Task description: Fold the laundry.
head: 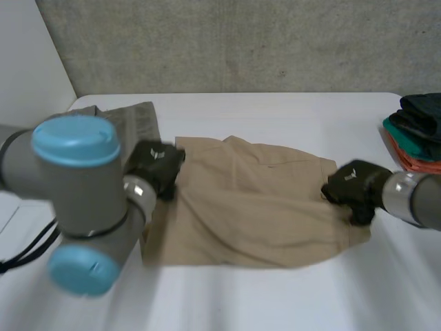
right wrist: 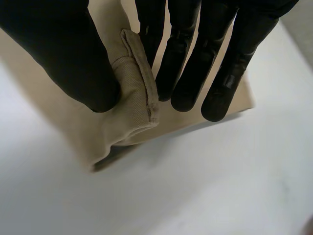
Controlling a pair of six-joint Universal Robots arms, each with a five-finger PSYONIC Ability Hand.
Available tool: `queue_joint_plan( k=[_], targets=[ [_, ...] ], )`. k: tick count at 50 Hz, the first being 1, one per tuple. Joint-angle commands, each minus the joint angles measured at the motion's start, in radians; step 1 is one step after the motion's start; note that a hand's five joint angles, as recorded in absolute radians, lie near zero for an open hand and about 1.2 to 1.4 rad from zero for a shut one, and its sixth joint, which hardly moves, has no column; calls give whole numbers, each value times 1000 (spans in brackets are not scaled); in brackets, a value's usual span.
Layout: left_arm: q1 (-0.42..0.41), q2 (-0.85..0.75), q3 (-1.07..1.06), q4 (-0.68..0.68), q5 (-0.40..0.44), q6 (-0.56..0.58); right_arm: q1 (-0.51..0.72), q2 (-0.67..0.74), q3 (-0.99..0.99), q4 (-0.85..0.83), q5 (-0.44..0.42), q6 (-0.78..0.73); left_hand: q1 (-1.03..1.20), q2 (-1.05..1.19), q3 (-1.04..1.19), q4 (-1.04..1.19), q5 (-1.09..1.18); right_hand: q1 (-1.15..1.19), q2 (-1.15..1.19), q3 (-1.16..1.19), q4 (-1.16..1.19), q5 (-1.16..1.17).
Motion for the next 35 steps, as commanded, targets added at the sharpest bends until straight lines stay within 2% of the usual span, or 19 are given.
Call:
queue_joint_plan(
  k=[1,2,3,6,7,8,12,20,27,32,35],
  targets=[
    [43,-125,340,200,0,172,46,79,-224,-301,73,171,258,197,210,198,241,374,216,215,211,255],
    [46,-127,367,227,0,184,49,79,-245,-348,75,194,258,197,210,198,241,374,216,215,211,255],
    [48,-126,399,262,2,201,53,70,-285,-483,78,252,258,197,210,198,241,374,216,215,211,255],
    [59,-116,490,437,11,230,59,46,-313,-681,83,331,258,197,210,198,241,374,216,215,211,255],
    [57,-110,502,486,14,229,59,20,-319,-829,98,381,258,197,210,198,241,374,216,215,211,255],
    [56,-92,508,567,25,230,59,15,-324,-882,103,397,258,197,210,198,241,374,216,215,211,255],
    [54,-18,498,682,34,227,64,4,-351,-990,147,431,258,197,210,198,241,374,216,215,211,255],
    [56,81,272,540,36,169,81,-5,-378,-765,144,429,258,197,210,198,241,374,216,215,211,255],
    [48,143,-34,422,39,77,73,-31,-261,-486,69,416,258,197,210,198,241,374,216,215,211,255],
    [42,226,-177,350,39,62,67,-49,-184,-216,70,276,258,197,210,198,241,374,216,215,211,255],
    [40,296,-231,316,39,62,67,-80,-158,-136,80,210,258,197,210,198,241,374,216,215,211,255]
  ],
)
